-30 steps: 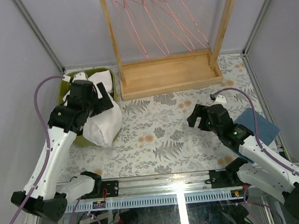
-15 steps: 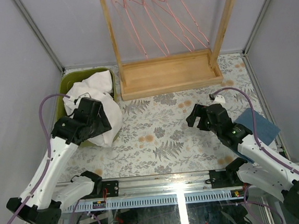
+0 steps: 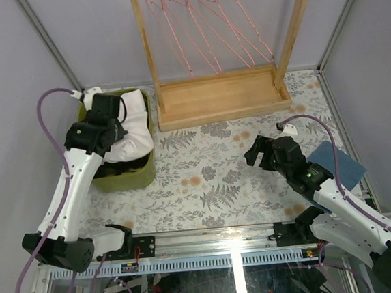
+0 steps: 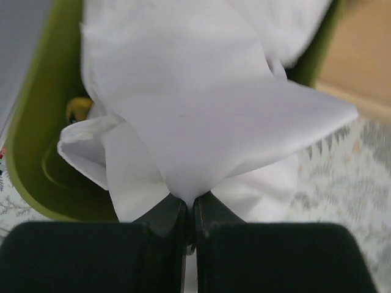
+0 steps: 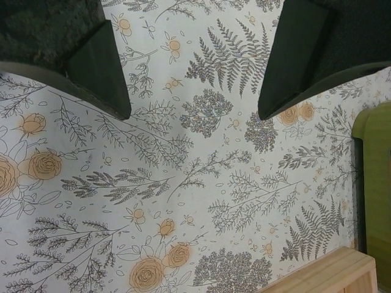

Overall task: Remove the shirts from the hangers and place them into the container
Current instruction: Place the shirt in the bin, then reset both arms

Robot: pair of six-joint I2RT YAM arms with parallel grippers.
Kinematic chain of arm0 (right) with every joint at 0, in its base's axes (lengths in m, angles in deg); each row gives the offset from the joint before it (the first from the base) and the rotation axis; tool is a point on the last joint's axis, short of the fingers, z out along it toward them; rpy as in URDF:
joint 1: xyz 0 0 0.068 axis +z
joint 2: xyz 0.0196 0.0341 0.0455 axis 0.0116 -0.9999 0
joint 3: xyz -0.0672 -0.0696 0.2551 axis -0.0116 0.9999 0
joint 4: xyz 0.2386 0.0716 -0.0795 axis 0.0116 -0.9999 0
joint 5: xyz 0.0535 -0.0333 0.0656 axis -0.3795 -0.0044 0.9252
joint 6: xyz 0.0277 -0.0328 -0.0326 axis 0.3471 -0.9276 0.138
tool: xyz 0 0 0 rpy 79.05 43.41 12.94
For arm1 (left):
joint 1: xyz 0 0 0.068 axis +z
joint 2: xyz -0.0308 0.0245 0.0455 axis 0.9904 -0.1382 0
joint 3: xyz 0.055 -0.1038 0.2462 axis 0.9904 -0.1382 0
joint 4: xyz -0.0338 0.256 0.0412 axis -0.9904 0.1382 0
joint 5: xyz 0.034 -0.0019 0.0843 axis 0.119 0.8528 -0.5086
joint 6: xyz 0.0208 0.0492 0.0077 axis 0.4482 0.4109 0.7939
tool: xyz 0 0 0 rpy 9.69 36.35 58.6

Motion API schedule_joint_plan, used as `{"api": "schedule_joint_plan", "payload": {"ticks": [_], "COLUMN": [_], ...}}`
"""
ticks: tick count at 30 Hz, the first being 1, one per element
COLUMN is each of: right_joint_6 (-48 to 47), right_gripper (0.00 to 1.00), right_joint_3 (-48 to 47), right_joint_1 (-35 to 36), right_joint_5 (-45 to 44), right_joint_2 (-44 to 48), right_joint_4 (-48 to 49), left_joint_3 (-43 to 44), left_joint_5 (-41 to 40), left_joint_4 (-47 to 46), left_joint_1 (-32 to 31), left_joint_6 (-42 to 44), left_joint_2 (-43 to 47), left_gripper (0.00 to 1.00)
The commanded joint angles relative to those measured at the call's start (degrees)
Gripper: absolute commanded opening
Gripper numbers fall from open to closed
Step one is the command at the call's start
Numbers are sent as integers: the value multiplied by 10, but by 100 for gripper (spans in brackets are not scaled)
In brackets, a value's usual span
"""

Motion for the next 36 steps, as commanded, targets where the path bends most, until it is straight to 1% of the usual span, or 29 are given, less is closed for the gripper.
{"api": "schedule_joint_plan", "payload": {"ticks": [1,4,5,6,7,9,12,14,17,19,20,21,23,26,27,28,31,36], "right_joint_6": [-8,-13,-14,-13,-13,-13,-12,-13,-15,-17,-21,-27,-40,-64,-71,-78,-102,-159], "right_gripper": [93,93,93,93,93,93,93,93,93,93,93,93,93,93,93,93,93,94], "right_joint_3": [-20,-20,-18,-17,-17,-17,-18,-21,-23,-27,-30,-34,-45,-58,-60,-62,-68,-93], "right_joint_1": [2,2,2,2,2,2,3,2,2,2,2,3,3,3,2,3,3,3], "right_joint_5": [-18,-23,-24,-24,-24,-22,-17,-15,-14,-15,-17,-21,-33,-63,-74,-87,-127,-219], "right_joint_2": [8,11,10,12,11,9,4,0,-8,-10,-10,-8,-2,17,25,33,57,90], "right_joint_4": [1,-2,-1,1,3,5,10,10,14,13,12,10,3,-4,-6,-6,-7,-17], "left_joint_3": [15,-33,-50,-70,-90,-138,-197,-217,-229,-221,-213,-201,-168,-115,-104,-92,-75,-69], "left_joint_5": [-21,-41,-35,-18,19,52,70,77,91,87,78,67,49,51,53,57,70,53], "left_joint_4": [-87,-112,-115,-117,-121,-140,-167,-170,-172,-162,-153,-145,-124,-107,-106,-108,-112,-113], "left_joint_1": [74,81,82,82,81,79,76,71,57,54,54,54,53,54,54,54,54,54], "left_joint_6": [43,52,55,57,60,57,50,51,56,52,50,50,47,48,46,44,43,16], "left_joint_2": [-24,-50,-66,-82,-96,-116,-133,-142,-134,-113,-99,-82,-51,-2,15,31,74,120], "left_gripper": [0,0,0,0,0,0,2,5,18,32,43,50,62,92,99,100,100,100]}}
